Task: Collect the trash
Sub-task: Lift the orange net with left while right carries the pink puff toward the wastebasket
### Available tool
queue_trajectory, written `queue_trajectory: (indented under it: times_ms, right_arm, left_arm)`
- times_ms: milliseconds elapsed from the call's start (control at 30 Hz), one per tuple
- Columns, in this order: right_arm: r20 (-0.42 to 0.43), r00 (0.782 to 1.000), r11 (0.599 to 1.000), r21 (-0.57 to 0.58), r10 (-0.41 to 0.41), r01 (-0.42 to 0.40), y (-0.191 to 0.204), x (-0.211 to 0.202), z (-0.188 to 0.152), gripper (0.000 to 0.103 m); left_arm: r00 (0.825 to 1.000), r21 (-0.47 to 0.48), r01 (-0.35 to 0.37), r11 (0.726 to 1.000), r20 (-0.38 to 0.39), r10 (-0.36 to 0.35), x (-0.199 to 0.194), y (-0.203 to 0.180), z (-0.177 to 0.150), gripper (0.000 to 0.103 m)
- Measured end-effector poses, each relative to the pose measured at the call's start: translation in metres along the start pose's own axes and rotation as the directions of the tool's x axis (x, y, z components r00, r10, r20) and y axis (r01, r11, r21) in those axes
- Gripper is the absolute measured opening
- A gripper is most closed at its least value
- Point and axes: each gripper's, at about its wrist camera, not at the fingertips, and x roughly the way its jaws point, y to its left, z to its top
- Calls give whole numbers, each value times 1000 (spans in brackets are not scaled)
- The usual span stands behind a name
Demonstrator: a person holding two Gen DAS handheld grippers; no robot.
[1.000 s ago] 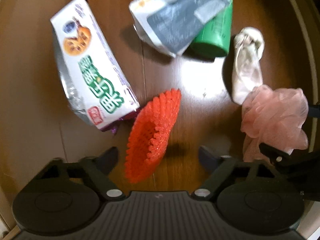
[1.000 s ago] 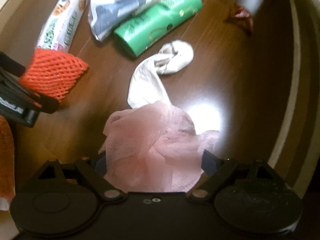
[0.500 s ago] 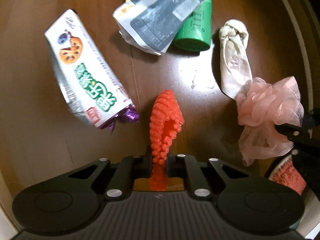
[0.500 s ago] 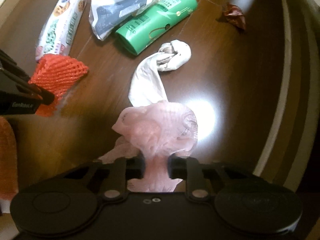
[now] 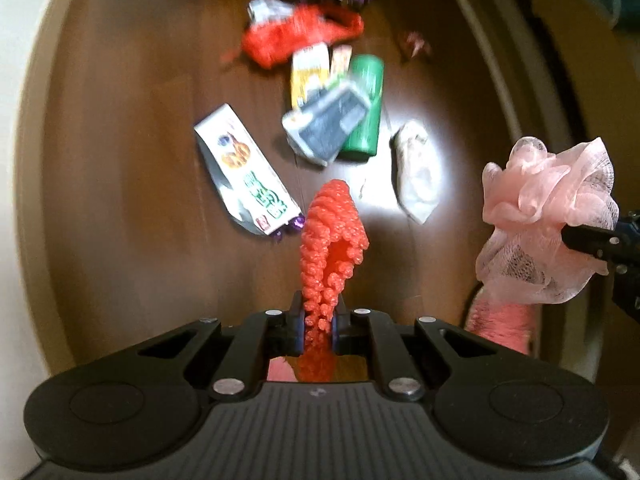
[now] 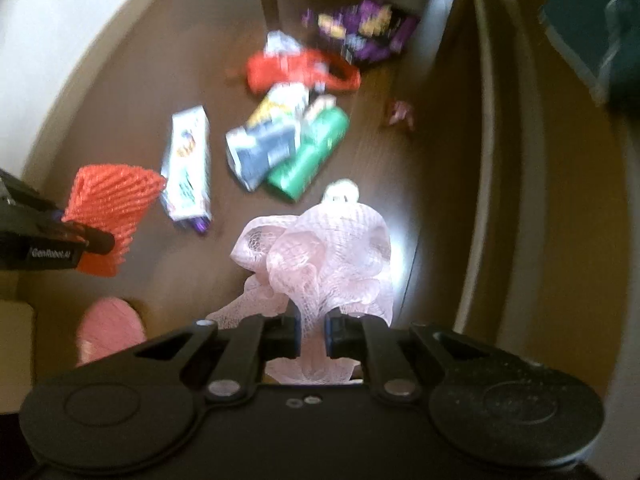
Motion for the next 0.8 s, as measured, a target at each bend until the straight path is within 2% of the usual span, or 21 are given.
queue_trajectory:
  times_ms: [233, 433, 600, 800]
  right_arm:
    - [132, 991, 998, 54, 5, -12, 7, -121, 39, 10]
    - [258, 966, 997, 71, 2, -21, 19, -229, 71, 10]
    - [343, 939, 993, 108, 0, -40, 30, -308, 95, 10]
    - [437, 899, 989, 139, -25, -40, 49, -390, 129, 10]
  left_arm:
    - [992, 7, 12, 1000, 123, -13, -119, 18, 11, 11]
    - [976, -9, 24, 1000, 215, -22, -223, 36, 23, 11]
    - [952, 11, 54, 998, 300, -55, -303, 46, 30, 11]
    - [911, 80, 51, 995, 405, -79, -395, 58, 47, 11]
